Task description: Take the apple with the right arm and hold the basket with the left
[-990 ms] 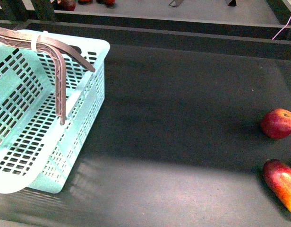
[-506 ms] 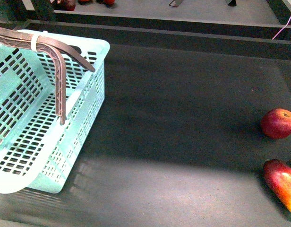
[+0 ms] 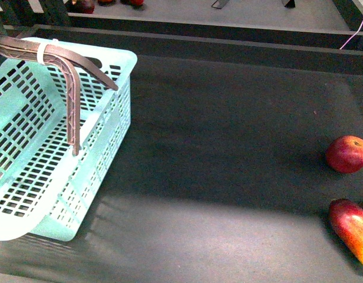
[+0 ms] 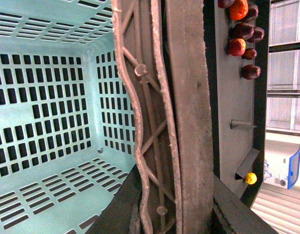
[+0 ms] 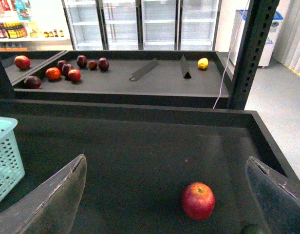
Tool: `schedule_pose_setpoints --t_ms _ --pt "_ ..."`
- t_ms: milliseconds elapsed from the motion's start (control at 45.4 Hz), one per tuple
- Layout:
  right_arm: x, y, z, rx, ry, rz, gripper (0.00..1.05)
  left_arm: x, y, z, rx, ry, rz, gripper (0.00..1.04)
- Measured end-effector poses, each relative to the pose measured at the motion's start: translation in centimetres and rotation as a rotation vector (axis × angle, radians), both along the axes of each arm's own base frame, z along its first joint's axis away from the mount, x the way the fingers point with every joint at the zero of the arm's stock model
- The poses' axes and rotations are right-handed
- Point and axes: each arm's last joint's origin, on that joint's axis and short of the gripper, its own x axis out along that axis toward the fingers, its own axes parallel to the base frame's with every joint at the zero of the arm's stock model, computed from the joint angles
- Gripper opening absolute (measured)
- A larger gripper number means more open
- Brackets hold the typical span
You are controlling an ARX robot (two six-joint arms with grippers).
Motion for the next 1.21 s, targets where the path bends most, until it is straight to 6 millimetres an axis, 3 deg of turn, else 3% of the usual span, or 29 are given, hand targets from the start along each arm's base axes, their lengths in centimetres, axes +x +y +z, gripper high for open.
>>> schedule_pose_setpoints --t_ms 198,550,726,858,1210 --pt "0.0 0.0 0.0 0.0 0.0 0.0 0.96 -0.7 -1.0 0.9 0.005 -0.007 -0.024 0.2" --pt "0.0 0.0 0.0 0.0 0.0 0.0 0.96 -4.3 -4.6 5.9 0.076 -0.093 -0.216 0.2" --pt "0.0 0.0 0.0 0.0 0.0 0.0 0.96 -5.2 -6.1 7.3 0.12 -0.129 -0.348 0.2" --pt "0.0 0.0 0.0 0.0 0.0 0.0 0.96 -5.5 -8.4 7.7 0.145 -0.139 -0.473 0.2" --pt "0.0 0.0 0.0 0.0 0.0 0.0 0.96 -7.6 -17.0 10.8 0.166 -0.226 -0.747 0.19"
